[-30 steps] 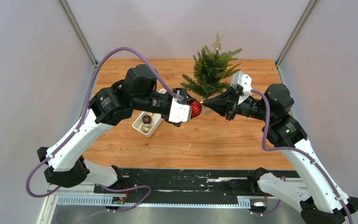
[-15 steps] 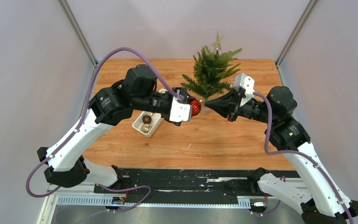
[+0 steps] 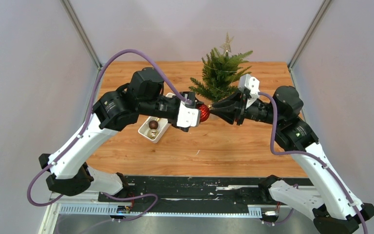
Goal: Decorate the small christmas tree
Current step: Hang the decoration item on the Christmas tree.
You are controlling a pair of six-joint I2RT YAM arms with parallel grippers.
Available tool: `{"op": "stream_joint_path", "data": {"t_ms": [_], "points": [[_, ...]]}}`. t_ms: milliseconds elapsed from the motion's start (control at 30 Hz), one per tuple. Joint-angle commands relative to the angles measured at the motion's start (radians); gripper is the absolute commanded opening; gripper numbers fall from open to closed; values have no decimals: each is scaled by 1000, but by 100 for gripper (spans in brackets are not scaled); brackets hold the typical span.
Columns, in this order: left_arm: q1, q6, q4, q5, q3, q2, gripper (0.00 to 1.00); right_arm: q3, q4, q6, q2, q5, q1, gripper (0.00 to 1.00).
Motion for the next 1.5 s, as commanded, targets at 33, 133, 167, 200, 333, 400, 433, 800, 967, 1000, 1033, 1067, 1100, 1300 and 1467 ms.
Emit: {"op": "stream_joint_path", "data": {"t_ms": [33,133,167,200,333,400,433,800,967,1000,1033,1067,1100,1300,1467], "points": [[-6,-20,17,37,37,-3,0,-14,59,-2,5,-25,-1,24],[-6,-25,20,30,39,-4,0,-44,53,-21,-13,-23,-1,33],[-6,-25,23,29,38,-3,0,-53,48,-21,-12,-29,-2,36],[-5,-24,24,28,39,-3,0,-61,45,-17,-9,-39,-1,37],[-7,-23,24,32,39,-1,0,-70,53,6,-10,-33,-1,27],[-7,-23,21,34,38,-2,0,-65,60,3,-19,-27,-1,27],[-7,-23,21,32,37,-2,0,-63,62,2,-24,-27,-2,29],[-6,-24,23,32,38,-2,0,-51,76,21,-18,-73,-2,6],[-7,-23,28,14,28,-7,0,-54,77,16,-38,30,-1,0],[-6,-15,32,-7,14,-11,0,-60,78,7,-48,75,-1,0],[-5,-8,47,-25,-6,-13,0,-67,79,-7,-60,123,-1,0],[-5,10,59,-64,-19,-20,0,-74,79,-23,-68,176,-2,0],[-5,24,90,-88,-48,-24,0,-77,79,-42,-71,220,-1,0],[-12,193,245,-246,-150,-40,0,-88,159,-139,-64,324,-2,0],[-15,314,382,-325,-285,-79,0,-78,161,-210,-39,369,-2,0]]}}
